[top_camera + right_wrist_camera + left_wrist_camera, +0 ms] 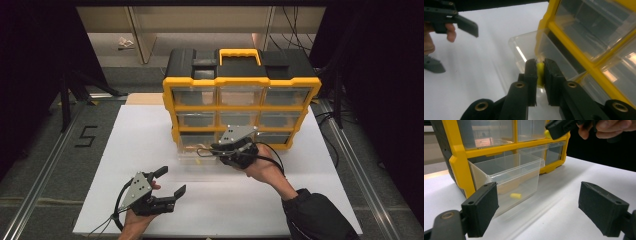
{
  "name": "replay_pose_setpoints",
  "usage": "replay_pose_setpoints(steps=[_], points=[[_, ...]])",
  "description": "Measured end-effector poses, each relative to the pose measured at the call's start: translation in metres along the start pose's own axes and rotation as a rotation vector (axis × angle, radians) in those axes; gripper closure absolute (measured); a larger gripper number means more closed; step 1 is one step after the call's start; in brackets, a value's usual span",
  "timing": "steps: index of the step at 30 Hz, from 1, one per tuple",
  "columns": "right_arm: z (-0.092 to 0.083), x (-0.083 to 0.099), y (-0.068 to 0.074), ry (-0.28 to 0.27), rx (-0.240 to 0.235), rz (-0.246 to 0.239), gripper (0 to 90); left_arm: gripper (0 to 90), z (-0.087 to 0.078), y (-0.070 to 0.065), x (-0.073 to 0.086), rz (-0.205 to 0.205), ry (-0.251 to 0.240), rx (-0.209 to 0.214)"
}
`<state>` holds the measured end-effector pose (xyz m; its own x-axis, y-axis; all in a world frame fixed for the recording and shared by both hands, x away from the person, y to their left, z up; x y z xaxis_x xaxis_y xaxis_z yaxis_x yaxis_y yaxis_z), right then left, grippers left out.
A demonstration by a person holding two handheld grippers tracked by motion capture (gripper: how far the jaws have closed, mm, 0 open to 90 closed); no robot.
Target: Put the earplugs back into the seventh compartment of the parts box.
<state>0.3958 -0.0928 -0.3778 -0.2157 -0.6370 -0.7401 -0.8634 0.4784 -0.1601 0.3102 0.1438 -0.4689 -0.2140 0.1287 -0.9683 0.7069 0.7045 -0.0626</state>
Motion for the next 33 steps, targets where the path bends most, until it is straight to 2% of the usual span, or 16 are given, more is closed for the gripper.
replay_pose_setpoints(steps=[5, 11, 22, 26, 28, 30, 33], points=[[0.006, -0.01, -0.008, -0.004, 0.01, 0.018, 81.6, 15.7, 0.0, 0.0, 0.0, 0.0, -0.003, 0.004], [0.023, -0.021, -0.015, -0.002, 0.027, 0.042, 81.1, 15.7, 0.0, 0.001, 0.0, -0.008, -0.005, 0.007], [0.044, -0.023, -0.019, 0.043, 0.028, 0.059, 80.1, 15.7, 0.0, 0.001, 0.0, -0.012, -0.007, 0.004], [0.051, -0.022, -0.02, 0.063, 0.025, 0.056, 76.9, 15.7, 0.0, 0.001, 0.0, -0.008, -0.003, 0.004], [0.055, -0.023, -0.018, 0.074, 0.02, 0.05, 67.9, 15.7, 0.0, 0.002, 0.0, -0.012, -0.001, 0.0], [0.054, -0.024, -0.016, 0.068, 0.02, 0.033, 62.7, 15.7, 0.0, 0.002, 0.0, -0.014, -0.004, -0.002], [0.051, -0.025, -0.016, 0.046, 0.015, 0.041, 60.1, 15.7, -0.001, 0.002, 0.0, -0.014, -0.005, -0.002]])
Point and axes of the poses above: each handheld gripper's, and its own axes: z roughly forward along the jaws, x roughly out of its underside, y roughly to its left, the point moved 3 cm from there along z, roughly forward along the jaws, and after that the axes turned 4 degrees about y, right-handed, at the moved point
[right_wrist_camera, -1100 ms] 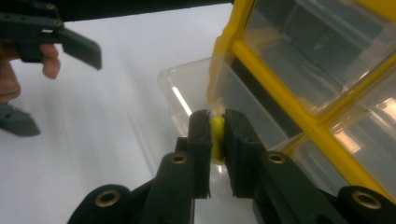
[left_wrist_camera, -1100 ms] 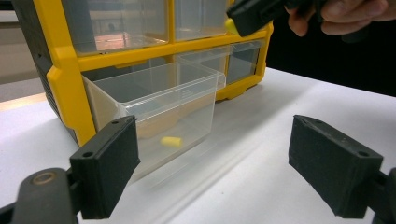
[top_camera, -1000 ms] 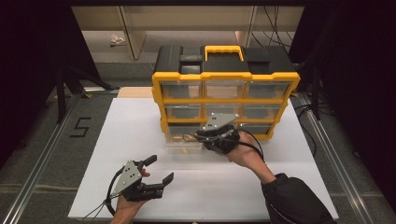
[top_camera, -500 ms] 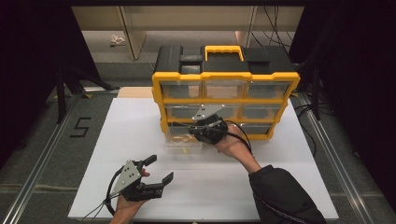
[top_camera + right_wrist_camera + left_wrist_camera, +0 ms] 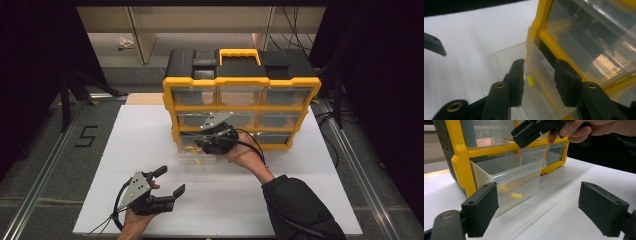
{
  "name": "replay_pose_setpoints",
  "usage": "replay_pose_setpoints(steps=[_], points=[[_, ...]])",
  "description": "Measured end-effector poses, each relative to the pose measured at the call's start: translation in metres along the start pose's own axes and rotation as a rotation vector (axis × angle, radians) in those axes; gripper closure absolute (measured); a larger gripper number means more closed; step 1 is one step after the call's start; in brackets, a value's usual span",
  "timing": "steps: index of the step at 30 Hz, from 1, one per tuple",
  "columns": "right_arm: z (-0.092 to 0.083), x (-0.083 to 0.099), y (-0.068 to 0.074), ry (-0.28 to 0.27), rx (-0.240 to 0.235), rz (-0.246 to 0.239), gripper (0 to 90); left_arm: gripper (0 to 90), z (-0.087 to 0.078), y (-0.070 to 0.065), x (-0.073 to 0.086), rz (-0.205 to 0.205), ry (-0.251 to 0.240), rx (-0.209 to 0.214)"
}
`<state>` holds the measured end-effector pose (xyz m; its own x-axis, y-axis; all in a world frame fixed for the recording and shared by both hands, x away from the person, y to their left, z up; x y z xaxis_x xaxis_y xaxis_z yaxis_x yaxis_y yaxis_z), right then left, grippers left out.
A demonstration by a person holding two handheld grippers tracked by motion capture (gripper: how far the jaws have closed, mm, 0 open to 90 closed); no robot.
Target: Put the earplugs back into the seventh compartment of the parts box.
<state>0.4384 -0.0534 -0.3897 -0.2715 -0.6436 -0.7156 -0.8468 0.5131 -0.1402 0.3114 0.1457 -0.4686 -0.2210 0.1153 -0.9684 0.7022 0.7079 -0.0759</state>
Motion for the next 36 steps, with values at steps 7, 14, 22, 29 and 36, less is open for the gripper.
replay_pose_setpoints(steps=[7, 14, 22, 29, 36], points=[[-0.014, 0.002, 0.001, -0.035, -0.004, 0.001, 49.0, 15.7, 0.0, 0.0, 0.0, 0.001, 0.004, 0.0], [-0.028, 0.013, 0.004, -0.124, 0.017, 0.026, 42.3, 15.7, 0.001, 0.0, 0.001, 0.001, 0.006, 0.001], [-0.04, 0.031, 0.01, -0.196, 0.006, 0.07, 40.0, 15.7, 0.001, -0.001, 0.001, 0.0, 0.009, 0.002], [-0.048, 0.049, 0.015, -0.269, -0.019, 0.133, 39.2, 15.7, 0.001, -0.001, 0.001, -0.002, 0.009, 0.003], [-0.049, 0.052, 0.016, -0.274, -0.007, 0.132, 38.2, 15.7, 0.001, -0.001, 0.001, -0.002, 0.008, 0.005]])
Point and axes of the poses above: each handheld gripper's, and its own axes: z roughly forward along the jaws, x roughly out of its underside, y roughly to its left, the point moved 3 cm from there along z, roughly forward along the jaws, and after that the axes turned 4 degrees about y, right-handed, at the moved point
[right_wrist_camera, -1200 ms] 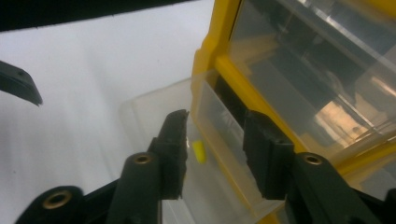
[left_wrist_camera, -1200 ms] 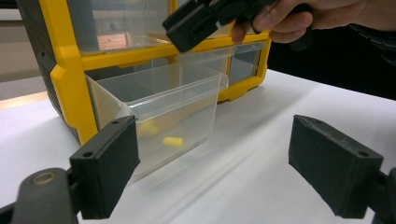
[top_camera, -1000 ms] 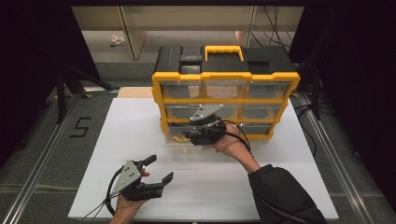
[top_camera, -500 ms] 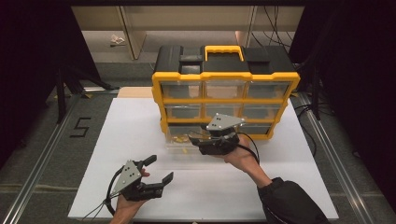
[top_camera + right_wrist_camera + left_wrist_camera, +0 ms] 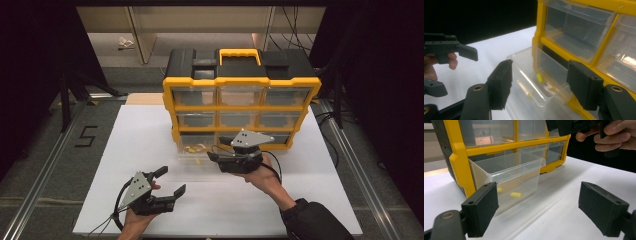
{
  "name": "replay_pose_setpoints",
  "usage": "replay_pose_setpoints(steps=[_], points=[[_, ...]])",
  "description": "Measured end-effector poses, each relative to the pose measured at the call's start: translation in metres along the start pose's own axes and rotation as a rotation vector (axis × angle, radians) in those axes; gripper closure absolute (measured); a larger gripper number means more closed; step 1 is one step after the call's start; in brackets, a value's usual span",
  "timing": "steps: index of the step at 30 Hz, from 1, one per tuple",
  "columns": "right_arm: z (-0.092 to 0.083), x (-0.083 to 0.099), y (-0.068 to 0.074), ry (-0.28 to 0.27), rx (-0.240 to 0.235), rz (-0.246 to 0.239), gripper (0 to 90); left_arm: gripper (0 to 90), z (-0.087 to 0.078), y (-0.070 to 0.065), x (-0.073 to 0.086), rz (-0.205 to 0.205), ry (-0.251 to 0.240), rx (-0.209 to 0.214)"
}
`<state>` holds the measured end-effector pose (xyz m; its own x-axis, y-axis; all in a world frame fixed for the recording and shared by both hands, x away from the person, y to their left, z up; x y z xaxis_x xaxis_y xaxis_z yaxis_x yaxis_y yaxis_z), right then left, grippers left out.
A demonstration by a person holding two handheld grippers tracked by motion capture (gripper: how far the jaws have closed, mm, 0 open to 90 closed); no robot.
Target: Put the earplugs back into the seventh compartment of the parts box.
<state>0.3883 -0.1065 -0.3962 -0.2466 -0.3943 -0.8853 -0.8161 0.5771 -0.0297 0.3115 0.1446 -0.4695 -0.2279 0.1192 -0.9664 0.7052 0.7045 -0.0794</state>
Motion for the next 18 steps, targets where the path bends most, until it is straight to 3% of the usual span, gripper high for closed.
replay_pose_setpoints(steps=[18], points=[[-0.014, 0.007, 0.006, -0.048, 0.004, -0.008, 36.3, 15.7, 0.0, 0.0, 0.0, 0.001, -0.001, 0.001]])
Point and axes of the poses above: each handheld gripper's, and its own axes: z roughly forward along the jaws, x roughly out of its underside, y roughly to its left, the point moved 3 cm from there along z, roughly forward along the jaws, and after that the axes turned 4 degrees about y, right-handed, at the moved point
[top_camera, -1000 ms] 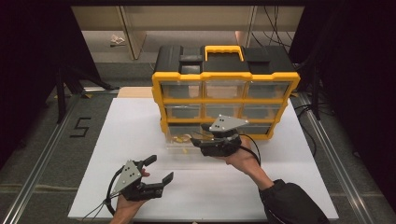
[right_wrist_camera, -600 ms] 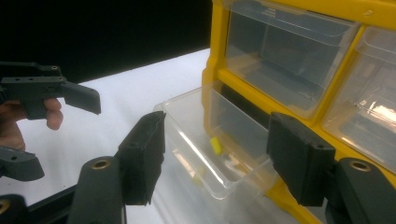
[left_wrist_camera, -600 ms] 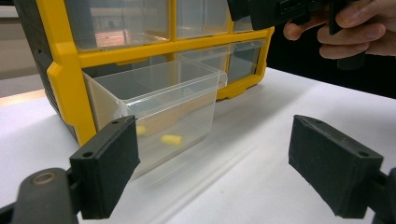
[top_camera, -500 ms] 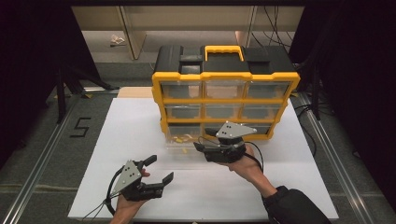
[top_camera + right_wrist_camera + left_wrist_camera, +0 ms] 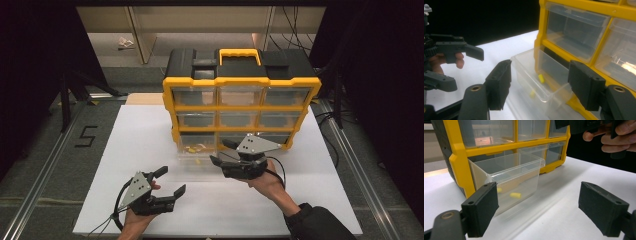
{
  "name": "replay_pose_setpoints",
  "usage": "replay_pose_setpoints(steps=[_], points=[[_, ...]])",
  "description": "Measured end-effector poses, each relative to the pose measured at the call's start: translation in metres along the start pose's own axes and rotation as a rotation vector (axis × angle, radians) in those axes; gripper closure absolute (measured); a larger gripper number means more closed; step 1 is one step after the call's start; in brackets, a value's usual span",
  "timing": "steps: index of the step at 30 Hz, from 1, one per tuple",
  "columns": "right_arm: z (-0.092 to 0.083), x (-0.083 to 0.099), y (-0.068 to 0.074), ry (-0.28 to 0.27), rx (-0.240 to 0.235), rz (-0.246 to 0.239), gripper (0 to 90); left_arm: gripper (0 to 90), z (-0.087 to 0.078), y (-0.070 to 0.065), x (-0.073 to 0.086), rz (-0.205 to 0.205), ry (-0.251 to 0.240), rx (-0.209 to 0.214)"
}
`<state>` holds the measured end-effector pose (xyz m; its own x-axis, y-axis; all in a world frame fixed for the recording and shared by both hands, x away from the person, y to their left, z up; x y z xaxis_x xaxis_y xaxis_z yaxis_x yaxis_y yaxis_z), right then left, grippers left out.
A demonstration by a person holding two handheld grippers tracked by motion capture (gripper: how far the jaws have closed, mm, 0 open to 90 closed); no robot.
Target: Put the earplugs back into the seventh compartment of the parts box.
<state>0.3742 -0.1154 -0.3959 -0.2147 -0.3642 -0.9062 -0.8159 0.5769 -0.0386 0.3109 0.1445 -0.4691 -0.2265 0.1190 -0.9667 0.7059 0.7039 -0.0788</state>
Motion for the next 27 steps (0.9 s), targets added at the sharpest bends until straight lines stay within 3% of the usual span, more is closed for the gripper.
replay_pose_setpoints(steps=[27], points=[[-0.02, 0.021, -0.006, -0.042, 0.01, 0.064, 34.5, 15.7, 0.0, -0.001, 0.0, -0.01, -0.002, 0.012]])
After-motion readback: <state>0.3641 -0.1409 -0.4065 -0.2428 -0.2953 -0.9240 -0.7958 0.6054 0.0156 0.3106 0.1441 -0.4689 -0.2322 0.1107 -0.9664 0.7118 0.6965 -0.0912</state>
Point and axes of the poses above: each handheld gripper's, and its own axes: z roughly forward along the jaws, x roughly out of its underside, y roughly to its left, the point moved 3 cm from there along z, roughly forward along the jaws, and after that the axes turned 4 degrees about y, right-handed, at the moved point
